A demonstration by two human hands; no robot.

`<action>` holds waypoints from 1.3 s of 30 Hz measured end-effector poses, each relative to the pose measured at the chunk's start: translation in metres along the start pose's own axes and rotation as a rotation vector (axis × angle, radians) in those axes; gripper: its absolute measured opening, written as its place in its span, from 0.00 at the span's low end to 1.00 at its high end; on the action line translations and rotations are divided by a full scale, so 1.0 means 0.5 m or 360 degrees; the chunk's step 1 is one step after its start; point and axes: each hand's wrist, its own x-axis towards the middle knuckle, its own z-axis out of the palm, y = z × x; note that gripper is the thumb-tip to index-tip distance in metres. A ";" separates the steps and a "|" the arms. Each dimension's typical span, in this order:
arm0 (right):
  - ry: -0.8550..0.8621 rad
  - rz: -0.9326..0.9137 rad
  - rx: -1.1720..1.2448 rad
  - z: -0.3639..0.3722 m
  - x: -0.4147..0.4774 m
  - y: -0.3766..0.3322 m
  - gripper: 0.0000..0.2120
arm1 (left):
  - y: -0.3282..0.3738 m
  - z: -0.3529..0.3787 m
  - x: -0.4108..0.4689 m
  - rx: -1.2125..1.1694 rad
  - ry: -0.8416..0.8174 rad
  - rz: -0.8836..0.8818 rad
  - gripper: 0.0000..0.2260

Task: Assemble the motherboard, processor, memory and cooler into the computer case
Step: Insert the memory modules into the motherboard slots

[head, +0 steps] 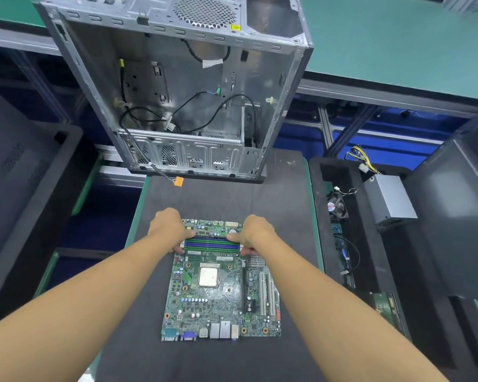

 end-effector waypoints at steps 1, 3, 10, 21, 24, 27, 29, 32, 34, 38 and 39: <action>0.0039 -0.0022 -0.0023 0.004 0.001 0.000 0.24 | 0.002 0.006 -0.003 0.0031 0.0066 0.0016 0.18; 0.0091 -0.0052 -0.0067 0.010 0.003 -0.001 0.24 | 0.003 0.017 -0.006 0.0101 0.0158 0.0028 0.17; 0.0068 -0.0109 0.0066 0.017 0.005 0.022 0.25 | -0.012 0.006 0.011 0.0017 -0.0003 0.0032 0.20; 0.0045 0.0045 0.0132 0.009 -0.012 0.002 0.23 | 0.007 0.007 -0.003 0.0148 -0.0083 -0.0001 0.22; 0.0030 0.0069 0.0081 0.002 -0.023 -0.006 0.23 | 0.019 0.008 -0.010 0.0213 -0.0049 0.0008 0.20; 0.0086 0.0063 0.0088 0.001 -0.034 -0.007 0.22 | 0.023 0.001 -0.011 0.0209 -0.0058 -0.0035 0.21; 0.0079 0.0041 0.0114 0.000 -0.043 -0.001 0.22 | 0.015 -0.001 -0.009 0.0131 -0.0096 -0.0032 0.22; 0.0104 0.0034 0.0238 -0.004 -0.053 0.028 0.25 | -0.013 -0.006 -0.006 0.0051 -0.0120 0.0014 0.27; 0.0279 0.0074 0.0340 -0.013 -0.061 0.068 0.26 | -0.038 -0.014 0.000 0.0002 -0.0045 0.0024 0.30; 0.0495 0.0250 0.0374 -0.017 -0.081 0.154 0.18 | -0.080 -0.015 0.025 -0.0364 -0.0002 -0.0010 0.31; 0.0449 0.0279 0.0398 -0.014 -0.086 0.164 0.16 | -0.085 -0.011 0.030 -0.0440 -0.0006 -0.0031 0.31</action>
